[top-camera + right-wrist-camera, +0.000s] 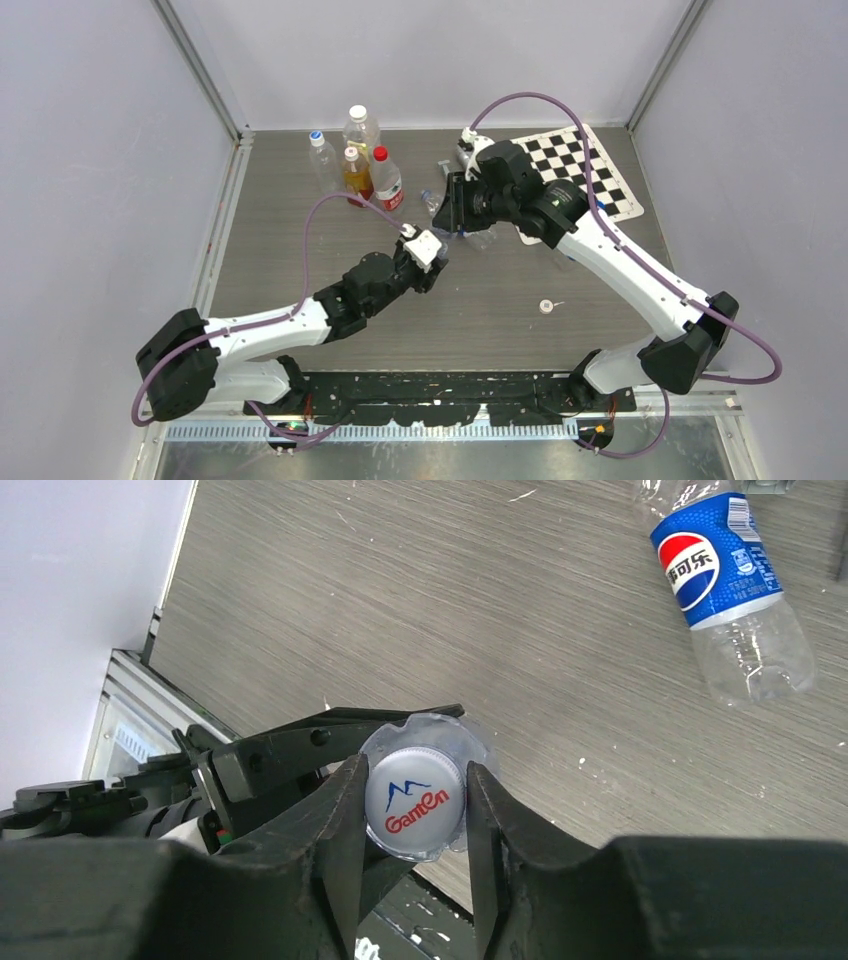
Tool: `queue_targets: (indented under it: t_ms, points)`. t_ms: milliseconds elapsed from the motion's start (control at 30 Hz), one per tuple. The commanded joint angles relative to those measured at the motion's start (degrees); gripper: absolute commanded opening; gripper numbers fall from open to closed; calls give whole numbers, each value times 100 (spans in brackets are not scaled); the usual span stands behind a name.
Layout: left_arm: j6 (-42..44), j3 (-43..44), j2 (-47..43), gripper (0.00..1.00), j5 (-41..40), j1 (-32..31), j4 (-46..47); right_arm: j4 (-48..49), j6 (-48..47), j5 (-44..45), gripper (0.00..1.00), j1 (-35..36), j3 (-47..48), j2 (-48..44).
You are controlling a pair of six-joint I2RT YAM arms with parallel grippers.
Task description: Screw on the bottle caps
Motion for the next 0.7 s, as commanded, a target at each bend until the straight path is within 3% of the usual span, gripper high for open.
queue_targets:
  t_ms: [0,133,300,667]
  points:
    - [-8,231,-201,49,-205,24,147,-320,-238,537,1,41,315,-116]
    - [56,142,-414,73,-89,125,-65,-742,-419,1241,1,-67,393,-268]
    - [114,-45,-780,92,-65,257,-368,-1080,-554,1812,1,-478,188,-599]
    - [115,-371,-2156,100,-244,1332,-1948,-451,-752,2823,1,-1293,-1162,-1523]
